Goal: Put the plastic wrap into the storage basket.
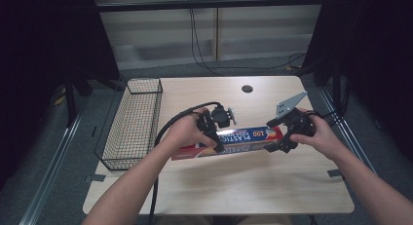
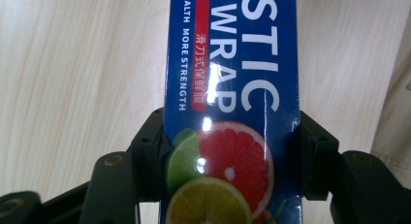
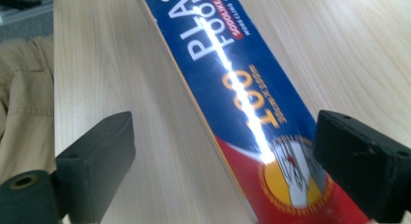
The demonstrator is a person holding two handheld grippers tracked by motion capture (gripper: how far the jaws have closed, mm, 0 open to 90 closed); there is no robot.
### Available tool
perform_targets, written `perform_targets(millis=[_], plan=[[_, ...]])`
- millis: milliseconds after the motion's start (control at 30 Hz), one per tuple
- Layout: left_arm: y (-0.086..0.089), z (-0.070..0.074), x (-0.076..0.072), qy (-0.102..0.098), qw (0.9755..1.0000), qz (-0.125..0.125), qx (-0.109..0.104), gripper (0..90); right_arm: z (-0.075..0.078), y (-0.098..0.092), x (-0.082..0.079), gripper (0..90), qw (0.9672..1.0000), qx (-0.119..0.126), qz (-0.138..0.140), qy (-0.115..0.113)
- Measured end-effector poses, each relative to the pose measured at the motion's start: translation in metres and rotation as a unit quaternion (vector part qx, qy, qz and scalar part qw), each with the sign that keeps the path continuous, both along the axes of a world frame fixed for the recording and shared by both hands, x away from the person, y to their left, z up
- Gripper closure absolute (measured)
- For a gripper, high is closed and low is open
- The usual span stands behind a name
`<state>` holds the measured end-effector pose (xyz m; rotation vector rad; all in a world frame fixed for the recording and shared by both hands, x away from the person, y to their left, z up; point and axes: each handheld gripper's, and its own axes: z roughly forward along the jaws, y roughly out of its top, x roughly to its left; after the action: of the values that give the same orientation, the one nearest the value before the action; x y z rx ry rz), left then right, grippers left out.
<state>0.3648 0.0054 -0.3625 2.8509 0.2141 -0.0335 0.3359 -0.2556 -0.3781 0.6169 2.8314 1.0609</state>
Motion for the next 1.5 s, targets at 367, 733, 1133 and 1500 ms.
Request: perform_targets(millis=[367,733,1133,1500], plan=[[0.024,0.003,0.006,0.003,0.9983,0.057,-0.009,42.0,-0.005,-0.011,0.002,6.9,0.9997,0.005,-0.025,0.002],[0.057,0.013,0.013,0.002,0.9942,0.107,-0.008,42.1,-0.010,-0.007,0.000,6.9,0.9996,0.000,-0.027,0.002],[0.097,0.030,0.018,-0.011,0.9858,0.167,-0.007,42.0,-0.019,-0.001,0.000,6.9,0.9996,-0.007,-0.026,0.006],[0.131,0.036,0.018,-0.011,0.9750,0.222,-0.003,42.3,-0.024,0.004,-0.001,6.9,0.9997,-0.004,-0.023,0.012]])
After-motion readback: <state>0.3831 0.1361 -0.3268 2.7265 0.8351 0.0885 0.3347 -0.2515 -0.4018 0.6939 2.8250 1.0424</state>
